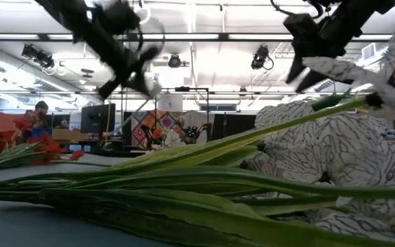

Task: Sort flowers into vase by color
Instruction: Put the top white flower into the yellow vase

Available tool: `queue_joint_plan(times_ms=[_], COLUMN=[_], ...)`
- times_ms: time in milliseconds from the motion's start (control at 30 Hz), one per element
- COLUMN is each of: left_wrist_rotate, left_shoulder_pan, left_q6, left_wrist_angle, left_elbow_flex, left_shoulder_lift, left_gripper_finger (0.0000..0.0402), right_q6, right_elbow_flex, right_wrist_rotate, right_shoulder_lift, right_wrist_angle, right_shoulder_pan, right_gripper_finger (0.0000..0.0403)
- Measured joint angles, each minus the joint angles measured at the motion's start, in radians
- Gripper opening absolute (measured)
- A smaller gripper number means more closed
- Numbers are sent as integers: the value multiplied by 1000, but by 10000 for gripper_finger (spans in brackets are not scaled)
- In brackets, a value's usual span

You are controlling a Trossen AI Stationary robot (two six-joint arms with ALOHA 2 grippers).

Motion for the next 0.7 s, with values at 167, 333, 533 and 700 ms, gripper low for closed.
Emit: queue_joint_plan(times_ms=[167, 333, 533, 700], left_wrist_rotate=[28, 153, 152, 166], left_shoulder_pan=[-85, -166, -222, -287], left_q6=[199, 415, 439, 454], left_wrist_angle=[259, 488, 669, 796], left_elbow_flex=[0, 0, 0, 0], left_shoulder_lift=[-53, -37, -12, 59], left_gripper_finger=[10, 12, 13, 14], right_q6=[-38, -228, -442, -651], right_elbow_flex=[0, 0, 0, 0], right_wrist_rotate=[0, 67, 88, 92], right_shoulder_lift=[0, 28, 83, 143], right_wrist_angle=[218, 530, 775, 921], right_shoulder_pan=[13, 57, 106, 151], right_gripper_finger=[154, 155, 155, 165])
